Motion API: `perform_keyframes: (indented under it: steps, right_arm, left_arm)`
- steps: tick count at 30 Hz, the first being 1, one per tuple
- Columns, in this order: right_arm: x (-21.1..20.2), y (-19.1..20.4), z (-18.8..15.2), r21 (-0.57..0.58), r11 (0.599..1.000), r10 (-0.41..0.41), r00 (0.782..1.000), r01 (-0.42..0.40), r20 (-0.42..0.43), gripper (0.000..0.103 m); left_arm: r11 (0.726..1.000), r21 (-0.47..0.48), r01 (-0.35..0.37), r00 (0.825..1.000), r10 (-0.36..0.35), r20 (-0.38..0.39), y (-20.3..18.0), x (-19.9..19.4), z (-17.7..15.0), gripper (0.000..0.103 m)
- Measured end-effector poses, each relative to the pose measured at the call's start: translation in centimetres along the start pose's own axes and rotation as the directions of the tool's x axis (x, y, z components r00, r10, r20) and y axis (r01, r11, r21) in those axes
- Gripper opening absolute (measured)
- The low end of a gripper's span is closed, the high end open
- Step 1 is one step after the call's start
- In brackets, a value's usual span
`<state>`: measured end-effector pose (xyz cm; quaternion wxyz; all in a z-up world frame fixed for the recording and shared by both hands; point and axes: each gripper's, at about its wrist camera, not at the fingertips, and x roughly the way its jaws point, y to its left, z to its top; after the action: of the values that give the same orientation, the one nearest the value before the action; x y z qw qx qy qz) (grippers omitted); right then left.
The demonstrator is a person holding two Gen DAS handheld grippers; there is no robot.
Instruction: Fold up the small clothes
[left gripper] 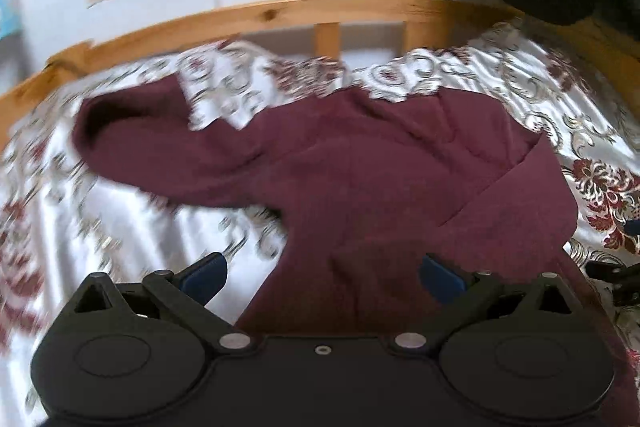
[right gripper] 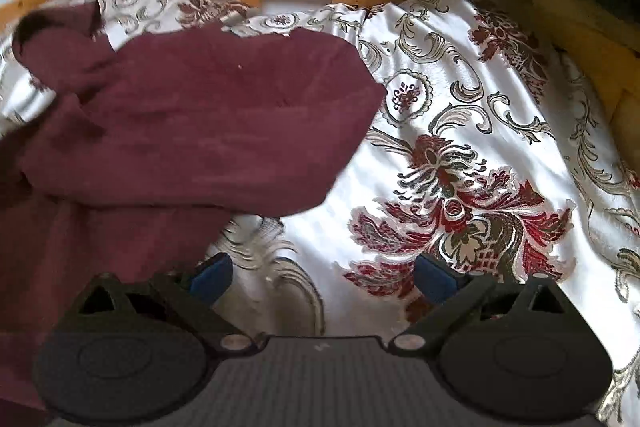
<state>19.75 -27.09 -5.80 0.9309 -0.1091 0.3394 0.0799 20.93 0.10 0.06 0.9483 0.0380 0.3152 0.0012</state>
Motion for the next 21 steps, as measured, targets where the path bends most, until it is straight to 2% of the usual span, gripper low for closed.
perform_keyframes:
  steps: [4,6,7,9,14,15,18,21]
  right_arm:
    - [1.4,1.6,-0.1,-0.091,0.995,-0.033,0.997,0.038,0.064,0.092]
    - [1.8,1.9,-0.2,-0.114,0.993,-0.031,0.995,0.042,0.091,0.091]
    - [1.9,1.9,-0.2,-0.119,0.992,-0.029,0.994,0.042,0.103,0.09]
    - [2.1,1.7,-0.2,-0.116,0.993,-0.021,0.993,0.034,0.117,0.09]
    - [2.9,0.6,0.0,-0.071,0.997,0.021,0.994,-0.013,0.105,0.091]
    - [3.0,0.4,0.1,-0.062,0.998,0.028,0.994,-0.021,0.106,0.091]
    - [3.1,-0.1,0.3,-0.05,0.999,0.017,0.993,-0.011,0.117,0.094]
    - [3.1,-0.3,0.4,-0.044,0.999,0.007,0.992,-0.001,0.126,0.094]
  left_arm:
    - [0.991,0.085,0.099,0.995,-0.101,0.016,-0.4,1.9,0.8,0.102]
    - [0.975,0.149,0.166,0.986,-0.161,-0.046,-0.3,3.4,1.4,0.1]
    - [0.962,0.173,0.213,0.976,-0.2,-0.09,-0.1,4.2,1.8,0.097]
    - [0.945,0.195,0.261,0.96,-0.234,-0.151,0.6,5.4,2.5,0.095]
    - [0.919,0.205,0.336,0.931,-0.291,-0.22,1.7,7.9,4.2,0.094]
    - [0.912,0.21,0.353,0.922,-0.301,-0.242,1.6,8.4,4.5,0.094]
    - [0.879,0.22,0.423,0.881,-0.342,-0.328,0.7,9.9,5.0,0.094]
    - [0.856,0.238,0.459,0.86,-0.361,-0.361,0.0,10.3,4.9,0.088]
